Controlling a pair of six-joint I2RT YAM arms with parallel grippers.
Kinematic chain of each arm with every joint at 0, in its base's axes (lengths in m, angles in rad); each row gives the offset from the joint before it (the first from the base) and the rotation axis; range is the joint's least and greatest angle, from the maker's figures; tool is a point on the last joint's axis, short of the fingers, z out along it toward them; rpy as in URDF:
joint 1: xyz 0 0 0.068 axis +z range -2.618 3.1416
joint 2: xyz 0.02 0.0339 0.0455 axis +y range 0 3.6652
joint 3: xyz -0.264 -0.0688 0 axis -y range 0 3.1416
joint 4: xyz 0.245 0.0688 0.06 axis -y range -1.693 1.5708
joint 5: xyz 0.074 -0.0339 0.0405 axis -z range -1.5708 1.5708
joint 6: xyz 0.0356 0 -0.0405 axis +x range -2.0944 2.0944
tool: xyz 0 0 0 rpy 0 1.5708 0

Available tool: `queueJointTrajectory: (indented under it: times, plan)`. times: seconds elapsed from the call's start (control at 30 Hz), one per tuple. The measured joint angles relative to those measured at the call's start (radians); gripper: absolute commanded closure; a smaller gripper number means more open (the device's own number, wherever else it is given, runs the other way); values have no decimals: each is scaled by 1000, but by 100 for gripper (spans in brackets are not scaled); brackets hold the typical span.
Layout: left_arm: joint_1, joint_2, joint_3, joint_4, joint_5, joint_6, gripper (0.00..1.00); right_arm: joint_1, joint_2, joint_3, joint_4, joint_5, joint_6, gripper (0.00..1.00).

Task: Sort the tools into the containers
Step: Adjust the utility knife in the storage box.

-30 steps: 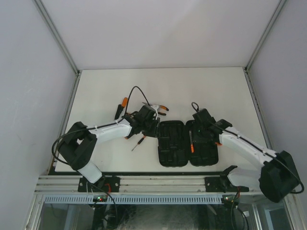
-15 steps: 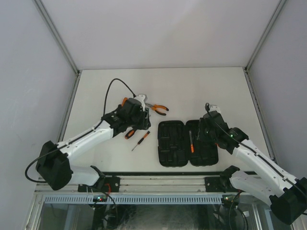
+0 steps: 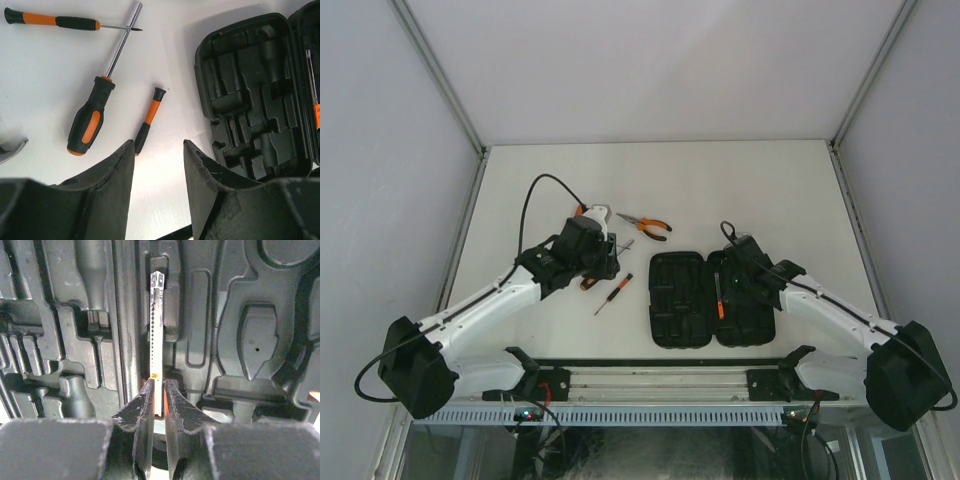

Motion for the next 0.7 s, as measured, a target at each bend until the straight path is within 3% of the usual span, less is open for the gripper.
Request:
queueJointTrajectory:
  times: [0.7]
  plan:
    - [0,25,-1,-5,-1,-5,54,7,126,2,58,-34,1,93]
